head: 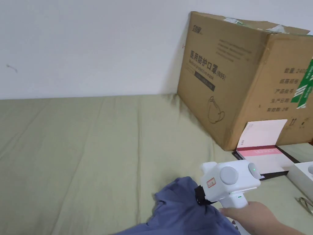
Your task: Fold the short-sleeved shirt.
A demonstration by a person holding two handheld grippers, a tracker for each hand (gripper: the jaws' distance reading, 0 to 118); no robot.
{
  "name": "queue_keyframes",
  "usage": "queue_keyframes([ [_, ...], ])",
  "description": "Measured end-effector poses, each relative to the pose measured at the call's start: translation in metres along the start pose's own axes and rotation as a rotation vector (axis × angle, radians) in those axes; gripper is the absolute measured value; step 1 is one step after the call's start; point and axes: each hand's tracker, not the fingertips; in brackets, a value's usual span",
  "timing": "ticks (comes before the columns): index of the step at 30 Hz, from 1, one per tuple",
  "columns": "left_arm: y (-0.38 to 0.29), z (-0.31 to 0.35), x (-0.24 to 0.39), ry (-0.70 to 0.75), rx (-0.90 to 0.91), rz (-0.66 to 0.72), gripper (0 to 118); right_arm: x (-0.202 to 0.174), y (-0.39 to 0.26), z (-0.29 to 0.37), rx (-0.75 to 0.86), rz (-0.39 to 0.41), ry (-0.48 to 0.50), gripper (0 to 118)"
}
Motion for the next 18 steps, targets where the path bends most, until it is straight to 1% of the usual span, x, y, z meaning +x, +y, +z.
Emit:
queue_keyframes([
  [1,0.001,0.003,0.001,0.000,0.014,-0.002,2,0.000,-0.001,0.011,0.049,-0.001,-0.018,0],
  [2,0.003,0.007,0.001,0.000,0.032,-0.007,2,0.001,-0.001,0.022,0.092,-0.026,-0.030,0],
  [3,0.005,0.010,0.002,-0.002,0.050,-0.011,2,0.004,-0.001,0.030,0.127,-0.060,-0.028,0],
  [5,0.013,0.017,0.004,0.010,0.097,-0.008,2,0.009,0.001,0.049,0.176,-0.155,0.005,0],
  [7,0.023,0.023,0.004,0.012,0.135,0.009,2,0.013,0.005,0.061,0.218,-0.198,0.015,0],
  [13,0.052,0.038,0.007,0.036,0.213,-0.006,2,0.004,0.022,0.090,0.330,-0.216,-0.004,0],
  [15,0.058,0.040,0.006,0.041,0.216,-0.010,2,0.004,0.023,0.094,0.334,-0.233,0.014,0],
  [18,0.051,0.047,0.007,0.029,0.203,-0.004,2,0.003,0.011,0.097,0.324,-0.213,0.016,0],
])
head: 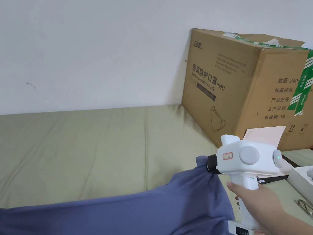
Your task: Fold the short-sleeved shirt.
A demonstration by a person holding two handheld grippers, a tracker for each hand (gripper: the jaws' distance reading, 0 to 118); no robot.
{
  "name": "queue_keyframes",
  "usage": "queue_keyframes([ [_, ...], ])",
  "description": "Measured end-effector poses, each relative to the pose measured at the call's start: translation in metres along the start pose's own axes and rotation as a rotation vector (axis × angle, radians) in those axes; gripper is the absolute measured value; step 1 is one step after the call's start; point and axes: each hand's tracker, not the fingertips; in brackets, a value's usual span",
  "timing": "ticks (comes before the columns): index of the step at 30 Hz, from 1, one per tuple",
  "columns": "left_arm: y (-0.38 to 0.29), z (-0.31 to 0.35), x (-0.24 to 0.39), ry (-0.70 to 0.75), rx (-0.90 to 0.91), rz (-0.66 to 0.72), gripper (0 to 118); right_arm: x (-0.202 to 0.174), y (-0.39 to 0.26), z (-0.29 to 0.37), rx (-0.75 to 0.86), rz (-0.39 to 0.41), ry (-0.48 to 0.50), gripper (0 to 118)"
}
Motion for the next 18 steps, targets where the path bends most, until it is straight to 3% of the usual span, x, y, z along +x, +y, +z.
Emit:
queue_keyframes([
  [2,-0.012,0.010,-0.002,-0.005,-0.013,-0.008,2,0.005,-0.019,0.012,-0.005,0.042,-0.015,0],
  [6,-0.056,0.036,-0.013,-0.047,-0.058,0.035,2,0.025,-0.068,0.052,-0.038,0.038,0.027,0],
  [11,-0.121,0.070,-0.018,-0.100,-0.130,0.050,2,0.047,-0.137,0.098,-0.124,0.091,0.031,0],
  [13,-0.141,0.073,-0.013,-0.092,-0.201,0.029,2,0.053,-0.159,0.097,-0.215,0.122,0.012,0],
  [18,-0.175,0.041,-0.009,-0.009,-0.400,-0.021,2,0.062,-0.198,0.059,-0.405,0.108,-0.039,0],
])
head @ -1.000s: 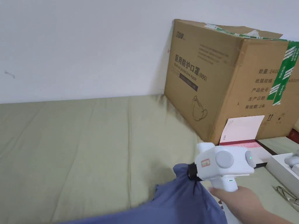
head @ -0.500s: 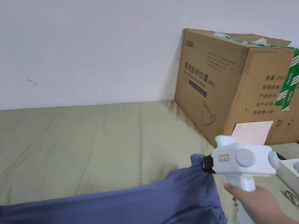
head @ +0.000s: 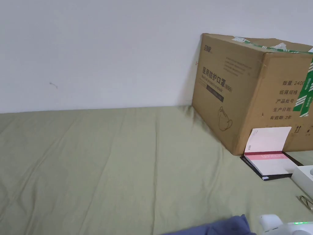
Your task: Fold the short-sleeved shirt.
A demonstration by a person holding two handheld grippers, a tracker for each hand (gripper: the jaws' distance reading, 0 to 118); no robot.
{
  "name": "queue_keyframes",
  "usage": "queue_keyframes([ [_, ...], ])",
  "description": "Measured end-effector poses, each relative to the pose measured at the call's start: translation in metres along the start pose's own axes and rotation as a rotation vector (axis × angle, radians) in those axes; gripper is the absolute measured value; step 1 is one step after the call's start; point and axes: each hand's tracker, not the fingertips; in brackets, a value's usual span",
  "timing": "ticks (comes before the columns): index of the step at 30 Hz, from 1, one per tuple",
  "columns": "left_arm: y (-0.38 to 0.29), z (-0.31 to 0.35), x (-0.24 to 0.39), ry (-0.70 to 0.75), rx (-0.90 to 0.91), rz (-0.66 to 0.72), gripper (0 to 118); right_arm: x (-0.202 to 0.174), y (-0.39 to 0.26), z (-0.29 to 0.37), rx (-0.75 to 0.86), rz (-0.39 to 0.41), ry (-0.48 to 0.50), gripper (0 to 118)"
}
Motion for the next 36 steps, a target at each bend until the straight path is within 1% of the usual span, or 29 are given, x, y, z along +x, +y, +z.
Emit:
queue_keyframes([
  [1,0.000,-0.009,0.002,0.022,-0.012,-0.016,3,-0.002,-0.002,-0.008,-0.014,-0.010,-0.012,1],
  [3,0.000,-0.017,0.007,0.041,0.009,-0.029,6,-0.009,-0.003,-0.017,-0.019,0.009,-0.025,5],
  [5,0.002,-0.018,0.011,0.061,0.013,-0.041,9,-0.014,-0.003,-0.017,-0.016,0.008,-0.038,9],
  [6,0.003,-0.017,0.010,0.056,0.012,-0.035,14,-0.014,-0.001,-0.015,-0.017,0.005,-0.034,21],
  [7,0.003,-0.013,0.010,0.038,0.007,-0.002,17,-0.014,0.001,-0.013,-0.032,-0.001,-0.020,34],
  [8,0.004,-0.009,0.007,0.004,-0.003,0.029,27,-0.014,0.003,-0.012,-0.082,-0.014,0.020,57],
  [9,0.006,-0.004,0.004,-0.052,-0.019,0.055,41,-0.015,0.005,-0.011,-0.111,-0.018,0.035,77],
  [10,0.008,0.001,0.002,-0.104,-0.040,0.088,61,-0.018,0.004,-0.008,-0.144,-0.009,0.022,94],
  [11,0.009,0.010,0.003,-0.120,-0.030,0.104,90,-0.021,0.004,0.001,-0.132,-0.002,0.029,99],
  [12,0.009,0.020,0.004,-0.136,0.003,0.106,100,-0.025,0.005,0.011,-0.116,0.007,0.042,99],
  [15,0.014,0.065,0.009,-0.153,0.200,0.058,99,-0.043,0.007,0.060,0.067,0.026,0.083,99],
  [18,0.011,0.114,0.024,-0.198,0.445,0.058,100,-0.067,0.002,0.117,0.354,0.037,0.132,99],
  [20,0.003,0.146,0.048,-0.157,0.643,0.036,101,-0.084,-0.006,0.153,0.579,0.021,0.215,99],
  [21,-0.001,0.155,0.056,-0.123,0.720,0.025,101,-0.091,-0.011,0.165,0.677,0.004,0.234,99],
  [22,-0.006,0.164,0.067,-0.072,0.813,0.003,101,-0.100,-0.016,0.175,0.764,0.008,0.249,99],
  [24,-0.018,0.174,0.085,0.001,0.974,-0.026,101,-0.117,-0.028,0.189,0.937,0.020,0.235,99],
  [26,-0.030,0.177,0.100,0.084,1.120,-0.034,100,-0.132,-0.044,0.197,1.104,0.020,0.173,96],
  [27,-0.033,0.175,0.104,0.103,1.151,-0.026,96,-0.138,-0.050,0.197,1.154,0.011,0.132,87],
  [28,-0.039,0.175,0.109,0.116,1.188,-0.017,81,-0.144,-0.054,0.196,1.189,0.002,0.071,58],
  [29,-0.044,0.175,0.113,0.145,1.215,-0.019,35,-0.150,-0.056,0.196,1.192,0.002,0.007,0],
  [30,-0.045,0.175,0.118,0.174,1.220,-0.018,0,-0.151,-0.054,0.194,1.155,0.011,0.033,0],
  [31,-0.046,0.174,0.122,0.216,1.210,-0.020,0,-0.150,-0.050,0.191,1.123,0.016,0.047,0],
  [32,-0.044,0.172,0.123,0.268,1.189,-0.026,0,-0.149,-0.050,0.183,1.126,-0.005,0.065,0],
  [33,-0.045,0.171,0.121,0.235,1.187,-0.010,0,-0.147,-0.049,0.179,1.093,-0.016,0.111,0],
  [34,-0.043,0.172,0.118,0.157,1.167,-0.013,0,-0.147,-0.048,0.176,1.081,-0.020,0.109,0],
  [35,-0.041,0.172,0.119,0.143,1.152,-0.010,0,-0.149,-0.049,0.178,1.086,-0.021,0.054,0],
  [36,-0.040,0.173,0.118,0.171,1.148,-0.006,0,-0.149,-0.050,0.178,1.091,-0.017,0.041,0],
])
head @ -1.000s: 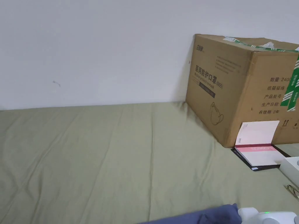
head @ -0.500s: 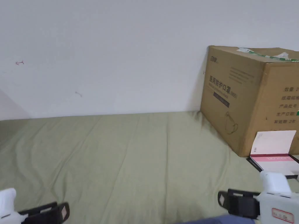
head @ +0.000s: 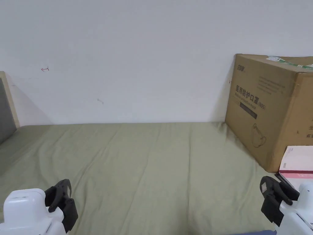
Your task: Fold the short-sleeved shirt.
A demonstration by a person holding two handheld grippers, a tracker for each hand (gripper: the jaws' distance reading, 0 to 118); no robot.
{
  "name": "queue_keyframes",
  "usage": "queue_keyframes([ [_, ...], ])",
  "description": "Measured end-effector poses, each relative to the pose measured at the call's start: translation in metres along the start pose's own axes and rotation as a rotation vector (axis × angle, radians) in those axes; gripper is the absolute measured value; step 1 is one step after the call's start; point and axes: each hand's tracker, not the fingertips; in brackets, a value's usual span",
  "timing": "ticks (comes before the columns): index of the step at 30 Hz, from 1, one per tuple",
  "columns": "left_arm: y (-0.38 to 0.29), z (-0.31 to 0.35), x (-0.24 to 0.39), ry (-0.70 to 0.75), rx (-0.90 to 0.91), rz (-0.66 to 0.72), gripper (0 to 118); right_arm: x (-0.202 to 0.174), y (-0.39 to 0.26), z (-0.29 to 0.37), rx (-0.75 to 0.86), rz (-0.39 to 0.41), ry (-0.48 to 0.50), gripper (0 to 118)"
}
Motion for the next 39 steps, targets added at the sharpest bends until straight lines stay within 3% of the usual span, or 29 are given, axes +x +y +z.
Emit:
queue_keyframes([
  [2,0.006,-0.001,-0.008,-0.006,-0.024,0.020,0,0.002,-0.001,0.001,0.007,-0.001,0.007,0],
  [4,0.015,-0.016,-0.031,-0.081,-0.111,0.128,0,0.001,0.006,0.003,-0.013,-0.011,0.010,0],
  [6,0.019,-0.046,-0.065,-0.213,-0.337,0.244,0,0.004,0.006,0.000,-0.065,-0.015,0.049,0],
  [9,-0.013,-0.098,-0.126,-0.434,-0.755,0.616,0,0.006,0.009,-0.006,-0.151,0.034,0.067,0],
  [11,-0.050,-0.118,-0.159,-0.464,-0.912,0.817,0,0.009,0.006,-0.010,-0.167,0.011,0.060,0],
  [13,-0.075,-0.126,-0.177,-0.443,-0.933,0.775,0,0.013,0.003,-0.015,-0.199,-0.045,0.048,0],
  [14,-0.088,-0.128,-0.187,-0.416,-0.921,0.742,14,0.015,0.000,-0.018,-0.223,-0.078,0.050,0],
  [15,-0.100,-0.131,-0.197,-0.412,-0.916,0.757,50,0.014,-0.001,-0.020,-0.243,-0.096,0.037,0],
  [16,-0.114,-0.135,-0.209,-0.395,-0.927,0.797,98,0.012,-0.001,-0.023,-0.266,-0.110,0.026,0],
  [17,-0.131,-0.141,-0.218,-0.398,-0.953,0.862,118,0.011,-0.004,-0.026,-0.282,-0.115,0.024,0],
  [21,-0.168,-0.148,-0.259,-0.436,-0.935,1.019,118,0.003,-0.006,-0.034,-0.323,-0.080,0.009,0],
  [24,-0.206,-0.145,-0.247,-0.443,-0.924,1.070,118,-0.010,-0.001,-0.041,-0.356,-0.048,0.014,0],
  [27,-0.250,-0.156,-0.251,-0.601,-0.988,1.202,118,-0.023,0.001,-0.046,-0.376,-0.013,0.024,0],
  [29,-0.254,-0.162,-0.241,-0.763,-0.873,1.193,118,-0.032,0.005,-0.053,-0.390,0.009,0.031,0],
  [31,-0.249,-0.161,-0.219,-0.749,-0.901,1.113,118,-0.041,0.007,-0.058,-0.408,0.011,0.053,0],
  [33,-0.247,-0.166,-0.210,-0.750,-0.903,1.139,118,-0.049,0.009,-0.063,-0.424,0.002,0.090,0],
  [34,-0.251,-0.173,-0.217,-0.714,-0.906,1.174,110,-0.054,0.010,-0.063,-0.425,-0.006,0.106,0],
  [35,-0.253,-0.175,-0.218,-0.646,-0.925,1.156,71,-0.055,0.012,-0.065,-0.426,-0.018,0.122,0],
  [36,-0.258,-0.177,-0.217,-0.543,-0.984,1.071,8,-0.056,0.013,-0.066,-0.425,-0.027,0.132,0],
  [37,-0.269,-0.180,-0.208,-0.372,-1.108,0.883,5,-0.057,0.015,-0.066,-0.424,-0.038,0.141,0],
  [39,-0.257,-0.176,-0.193,-0.484,-0.922,1.059,5,-0.058,0.018,-0.066,-0.423,-0.044,0.145,0],
])
